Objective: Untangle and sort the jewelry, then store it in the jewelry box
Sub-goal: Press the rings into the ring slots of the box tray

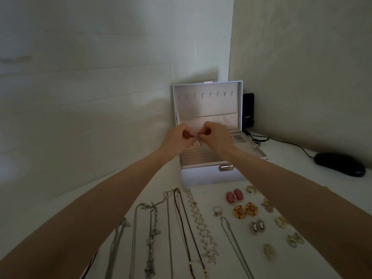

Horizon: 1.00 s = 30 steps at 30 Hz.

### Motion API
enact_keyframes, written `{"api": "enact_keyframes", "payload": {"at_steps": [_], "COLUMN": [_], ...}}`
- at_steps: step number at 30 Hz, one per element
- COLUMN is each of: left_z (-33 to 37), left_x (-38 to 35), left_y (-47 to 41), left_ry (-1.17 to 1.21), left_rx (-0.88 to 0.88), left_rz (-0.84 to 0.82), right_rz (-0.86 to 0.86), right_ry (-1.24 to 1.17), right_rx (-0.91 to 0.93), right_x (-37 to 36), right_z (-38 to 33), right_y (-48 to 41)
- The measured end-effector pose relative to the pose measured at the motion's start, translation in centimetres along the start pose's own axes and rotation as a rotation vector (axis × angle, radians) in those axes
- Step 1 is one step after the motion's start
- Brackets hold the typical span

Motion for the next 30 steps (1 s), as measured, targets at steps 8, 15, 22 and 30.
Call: {"api": "enact_keyframes", "payload": {"at_steps": [8, 15, 22, 30], "left_z": [-1.9, -2.3, -2.5, -2.7], "left_x": [-0.2, -0.5, -0.3, -0.6], "left_y": [-2.3, -2.3, -1.6, -0.7], "left_ry": [-0.428, -0.559, -0.512, -0.42], "left_rx": [0.013, -0.022, -0.061, -0.097], "left_rz": [0.034, 0.072, 0.072, 0.036], "right_rz": [-0.031, -0.105, -0.147, -0.226], "right_ry": [0.03, 0.235, 0.244, 0.271], "right_rx": [-0.087, -0.083, -0.086, -0.072], "right_x": [-1.9, -3.7, -4.2, -4.5], "right_z": [2.4, 2.2, 2.5, 2.5], "right_y": [-1.2, -1.7, -1.6, -1.3]}}
Point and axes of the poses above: each hand's wrist, its own y-axis away from the middle knuckle, its own x-axis out of the back of the hand, z = x × y, the point moved 10 cm from there along -y, towards the middle knuckle, and after that the axes turned 4 degrees about x, right-handed, at the moved point
